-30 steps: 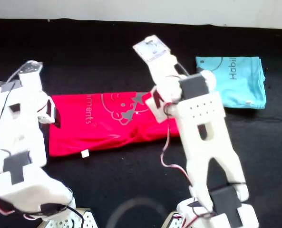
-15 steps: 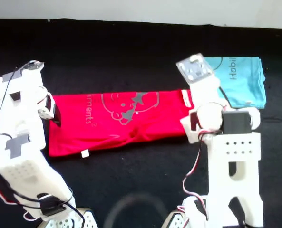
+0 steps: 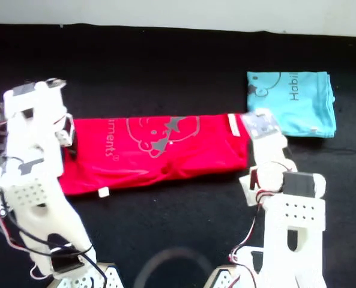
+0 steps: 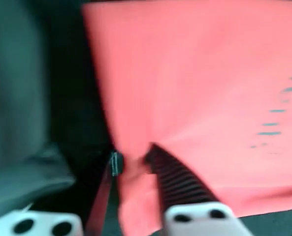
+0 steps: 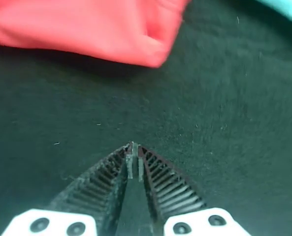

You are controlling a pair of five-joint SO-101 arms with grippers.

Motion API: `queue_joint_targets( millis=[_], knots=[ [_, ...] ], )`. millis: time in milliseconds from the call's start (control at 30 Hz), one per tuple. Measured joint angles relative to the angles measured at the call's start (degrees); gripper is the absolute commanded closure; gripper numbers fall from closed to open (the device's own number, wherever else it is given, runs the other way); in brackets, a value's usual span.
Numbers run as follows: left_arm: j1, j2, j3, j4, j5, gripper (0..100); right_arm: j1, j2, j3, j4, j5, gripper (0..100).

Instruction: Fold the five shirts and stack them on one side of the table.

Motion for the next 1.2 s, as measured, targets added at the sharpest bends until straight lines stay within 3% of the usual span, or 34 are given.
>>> queue_joint_targets(
  millis=[233, 367, 533, 767, 967, 1200],
  knots=[
    [-0.6, 0.8, -16.2, 10.2, 0.0, 99, 10.8, -0.3, 16.1, -14.0, 0.0, 99.1],
    [-0.2, 0.7, -24.3, 16.5, 0.0, 99, 12.0, -0.3, 23.0, -19.9, -1.4, 99.1],
    [4.6, -0.3, -22.9, 17.9, 0.3, 99, 12.0, -0.3, 30.8, -28.6, -8.2, 99.1],
    [20.8, -14.8, -6.9, 17.9, 3.6, 99, 12.2, -1.1, 35.0, -33.8, -10.8, 99.1],
    [40.0, -20.7, -6.0, 17.2, 3.6, 99, 12.3, -1.1, 35.3, -33.9, -11.2, 99.1],
    [54.1, -17.1, -7.2, 5.0, 3.7, 99, 12.3, -1.1, 35.3, -33.9, -11.2, 99.1]
  ],
)
